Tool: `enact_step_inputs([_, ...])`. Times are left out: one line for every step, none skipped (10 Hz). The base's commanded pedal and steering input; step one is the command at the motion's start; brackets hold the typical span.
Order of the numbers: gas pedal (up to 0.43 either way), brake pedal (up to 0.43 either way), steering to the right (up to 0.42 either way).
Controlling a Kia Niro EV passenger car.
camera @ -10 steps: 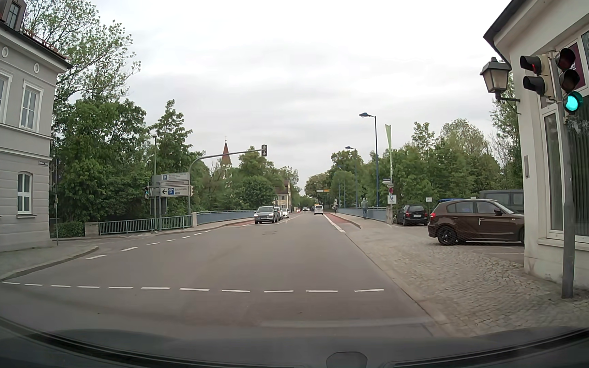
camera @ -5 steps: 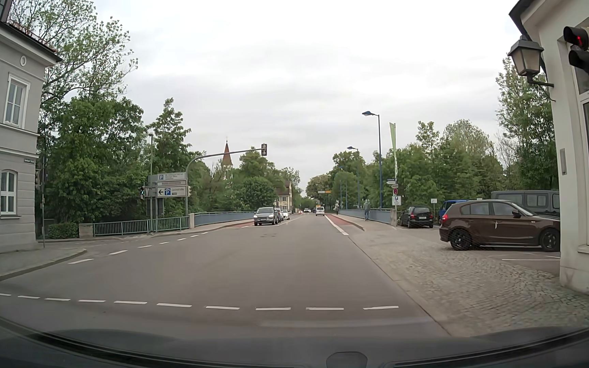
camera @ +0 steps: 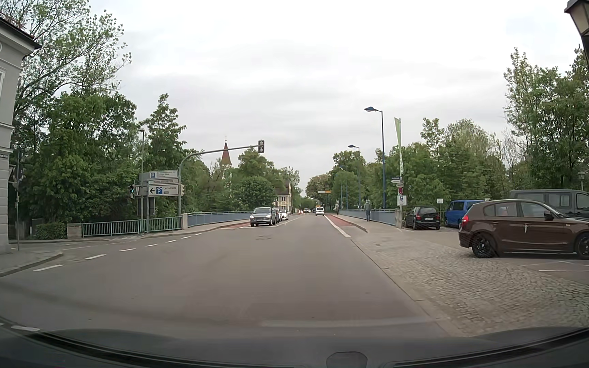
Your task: Follow the waypoints while adhering to traffic rules and regulations
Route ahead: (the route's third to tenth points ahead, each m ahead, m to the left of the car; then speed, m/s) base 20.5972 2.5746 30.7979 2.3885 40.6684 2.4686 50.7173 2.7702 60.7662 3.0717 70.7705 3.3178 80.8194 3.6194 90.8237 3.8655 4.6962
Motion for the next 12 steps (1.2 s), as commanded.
enact_step_inputs([0.500,0.000,0.004])
enact_step_inputs([0.500,0.000,0.003])
enact_step_inputs([0.488,0.000,-0.001])
enact_step_inputs([0.480,0.000,-0.003])
enact_step_inputs([0.469,0.000,-0.003])
enact_step_inputs([0.469,0.000,-0.003])
enact_step_inputs([0.469,0.000,-0.003])
enact_step_inputs([0.469,0.000,-0.003])
enact_step_inputs([0.461,0.000,-0.003])
enact_step_inputs([0.461,0.000,-0.003])
enact_step_inputs([0.449,0.000,-0.003])
enact_step_inputs([0.441,0.000,-0.003])
